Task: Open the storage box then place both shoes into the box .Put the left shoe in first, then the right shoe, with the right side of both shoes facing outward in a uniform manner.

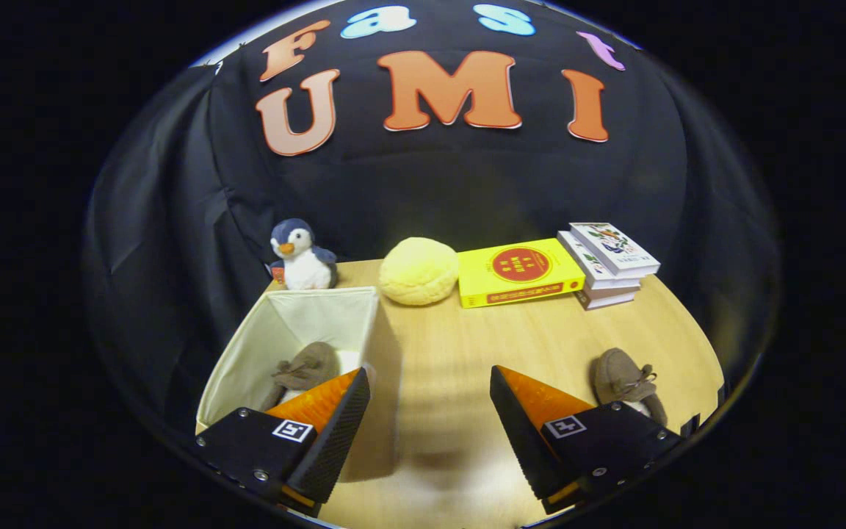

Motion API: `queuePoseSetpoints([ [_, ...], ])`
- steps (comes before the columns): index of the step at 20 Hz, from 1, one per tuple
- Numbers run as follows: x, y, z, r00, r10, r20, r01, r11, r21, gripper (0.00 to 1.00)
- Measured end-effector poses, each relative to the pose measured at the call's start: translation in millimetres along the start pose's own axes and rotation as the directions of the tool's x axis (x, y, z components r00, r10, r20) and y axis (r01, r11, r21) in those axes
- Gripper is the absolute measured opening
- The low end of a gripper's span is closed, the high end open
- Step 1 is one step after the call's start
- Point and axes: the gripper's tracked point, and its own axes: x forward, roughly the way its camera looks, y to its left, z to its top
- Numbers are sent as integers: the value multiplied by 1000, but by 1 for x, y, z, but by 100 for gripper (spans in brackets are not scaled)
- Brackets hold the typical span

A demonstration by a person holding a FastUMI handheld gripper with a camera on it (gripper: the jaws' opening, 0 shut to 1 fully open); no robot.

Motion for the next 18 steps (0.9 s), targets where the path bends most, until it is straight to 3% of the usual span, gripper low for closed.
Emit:
queuePoseSetpoints([
  [9, -17, -164, -15, 993, -122, -4, 122, 992, 34, 98],
  [18, -11, -274, -65, 980, -171, -103, 175, 984, 36, 98],
])
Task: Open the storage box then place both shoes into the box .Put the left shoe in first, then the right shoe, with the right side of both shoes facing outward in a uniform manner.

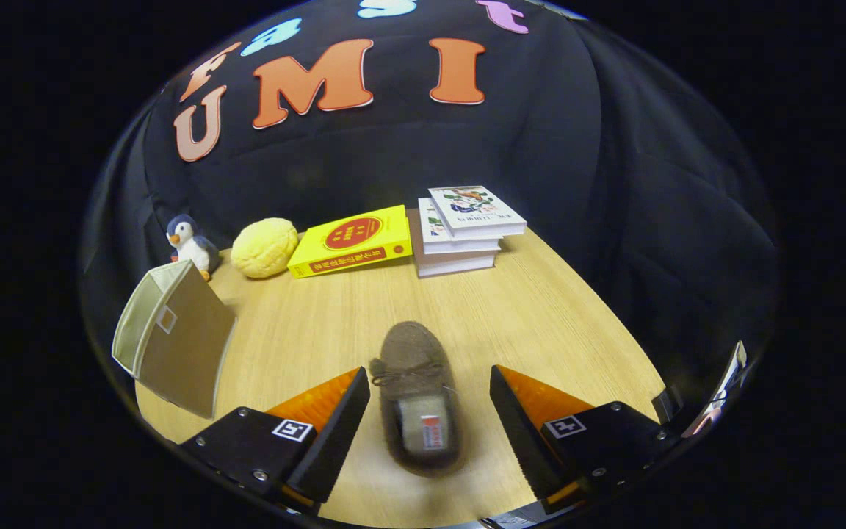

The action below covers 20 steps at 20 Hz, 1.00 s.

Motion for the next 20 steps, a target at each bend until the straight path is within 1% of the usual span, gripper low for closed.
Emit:
queuePoseSetpoints([
  [3, 13, -17, -24, 999, -2, -49, 1, 1000, -15, 98],
  [5, 23, -23, -36, 998, -1, -69, -1, 1000, -29, 92],
  [8, 43, -23, -50, 994, 17, -106, -21, 999, -36, 74],
  [9, 50, -22, -55, 992, 15, -122, -22, 998, -52, 70],
  [11, 60, -14, -57, 990, 39, -134, -47, 997, -56, 54],
  [12, 63, -10, -59, 989, 49, -142, -57, 997, -55, 43],
  [13, 65, -7, -60, 987, 54, -151, -62, 997, -52, 36],
  [14, 69, -7, -60, 988, 39, -150, -48, 997, -55, 20],
  [15, 69, -7, -59, 989, 30, -147, -39, 997, -63, 9],
  [16, 69, -8, -59, 989, 21, -144, -31, 997, -68, 3],
  [18, 67, -8, -56, 990, 22, -141, -28, 999, -42, 1],
  [20, 60, -5, -50, 991, 33, -133, -35, 999, -10, 1],
])
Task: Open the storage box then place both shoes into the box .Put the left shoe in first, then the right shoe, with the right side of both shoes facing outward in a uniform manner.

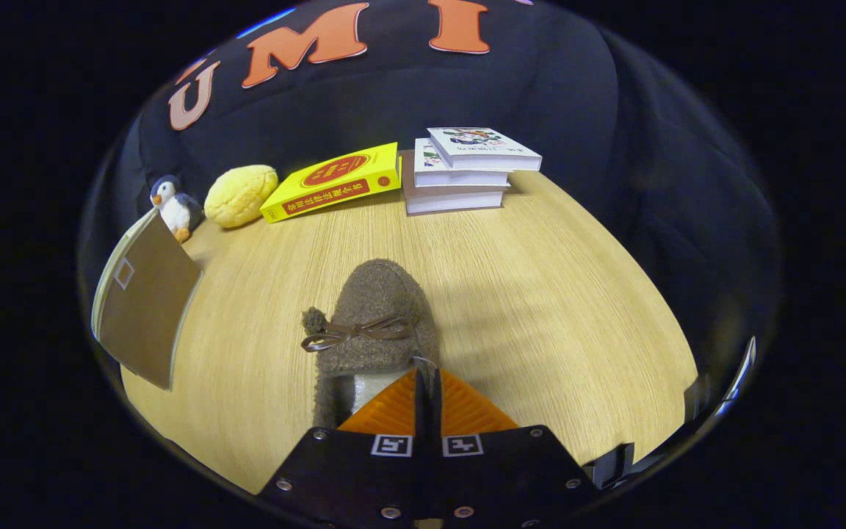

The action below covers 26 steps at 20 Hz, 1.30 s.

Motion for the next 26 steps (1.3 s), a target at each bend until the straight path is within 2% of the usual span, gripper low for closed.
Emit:
queuePoseSetpoints([
  [5, -21, 12, 24, 998, -18, 55, 18, 1000, 10, 1],
  [11, -59, 55, 56, 993, -41, 110, 38, 999, 31, 1],
  [18, -98, 148, 86, 987, -18, 159, 16, 1000, 14, 1],
  [26, -139, 268, 119, 978, 51, 204, -59, 998, 32, 1],
])
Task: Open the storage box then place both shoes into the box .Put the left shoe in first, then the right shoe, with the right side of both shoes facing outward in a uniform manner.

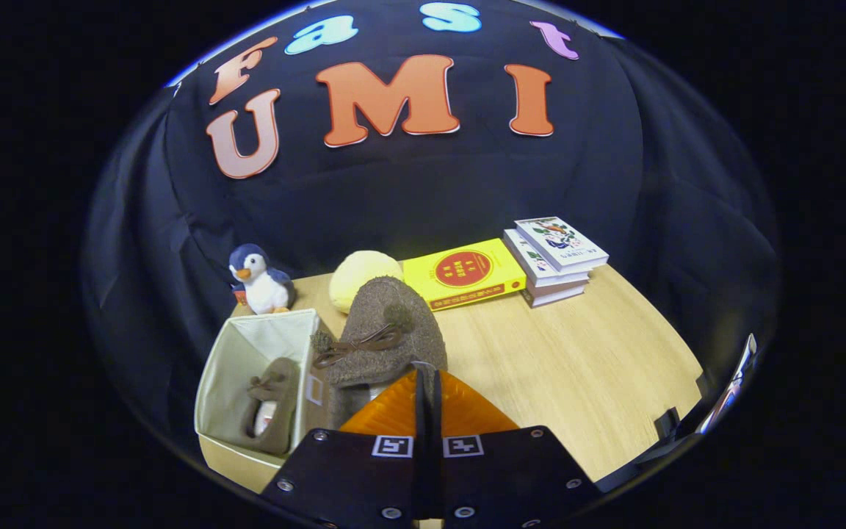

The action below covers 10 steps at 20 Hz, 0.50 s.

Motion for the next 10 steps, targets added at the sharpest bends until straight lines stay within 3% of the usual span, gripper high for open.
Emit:
queuePoseSetpoints([
  [5, -6, 64, 7, 999, 47, 9, -47, 999, 2, 1],
  [10, 5, 112, -14, 996, 80, -30, -80, 997, 2, 1],
])
